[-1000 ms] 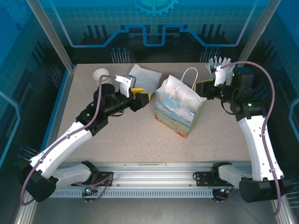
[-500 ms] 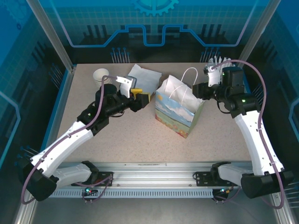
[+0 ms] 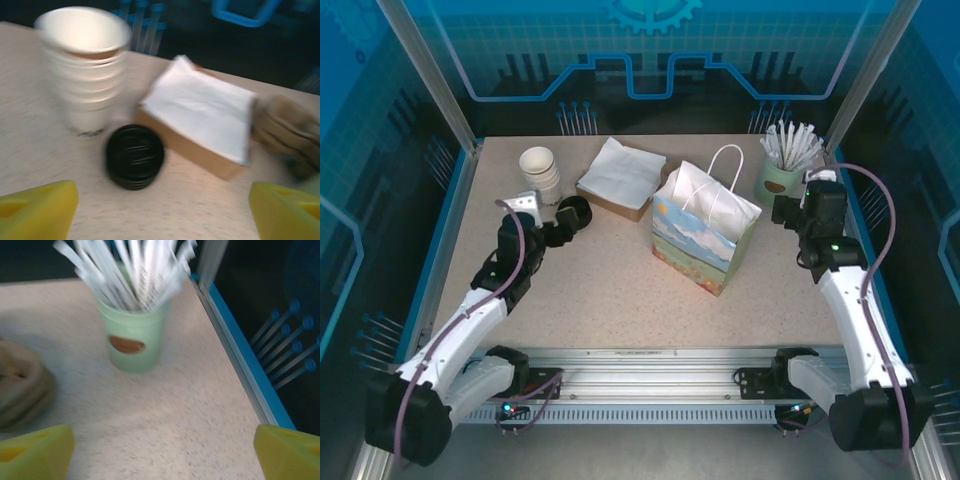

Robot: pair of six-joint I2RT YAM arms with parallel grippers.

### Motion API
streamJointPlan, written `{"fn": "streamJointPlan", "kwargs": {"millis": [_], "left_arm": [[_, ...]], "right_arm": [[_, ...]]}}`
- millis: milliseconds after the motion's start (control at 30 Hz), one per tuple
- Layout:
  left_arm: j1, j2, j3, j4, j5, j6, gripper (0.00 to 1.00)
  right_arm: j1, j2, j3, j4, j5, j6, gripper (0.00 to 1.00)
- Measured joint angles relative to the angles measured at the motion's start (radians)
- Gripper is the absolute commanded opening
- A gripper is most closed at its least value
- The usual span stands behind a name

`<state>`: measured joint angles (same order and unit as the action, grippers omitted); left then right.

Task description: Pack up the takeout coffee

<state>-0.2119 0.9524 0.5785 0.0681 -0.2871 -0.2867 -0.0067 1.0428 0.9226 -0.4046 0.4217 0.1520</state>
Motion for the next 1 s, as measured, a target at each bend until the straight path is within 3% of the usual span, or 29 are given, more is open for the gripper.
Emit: {"fn": "streamJointPlan", "kwargs": {"millis": [167,400,800,1000], "left_arm": [[0.097,0.075,-0.058,0.097,-0.073,0.008,0.99],[0.161,0.268,-0.059,0.219,-0.089,0.049,0.99],[0.164,0.455,-0.108,0.461,-0.036,0.180,0.99],[0.164,0.560,-0.171,0.692,0.024,0.236,0.99]], "right_arm": [[-0.014,0.175,-0.102,0.121,0.055,0.050,0.99],[-0.015,0.377,-0.217,0.391,-0.009,0.058,0.99],[-0.015,0.388,-0.422,0.835,-0.188,0.032,1.00],[-0.006,0.364,-0.492,0.970,-0.206,0.008,1.00]]}}
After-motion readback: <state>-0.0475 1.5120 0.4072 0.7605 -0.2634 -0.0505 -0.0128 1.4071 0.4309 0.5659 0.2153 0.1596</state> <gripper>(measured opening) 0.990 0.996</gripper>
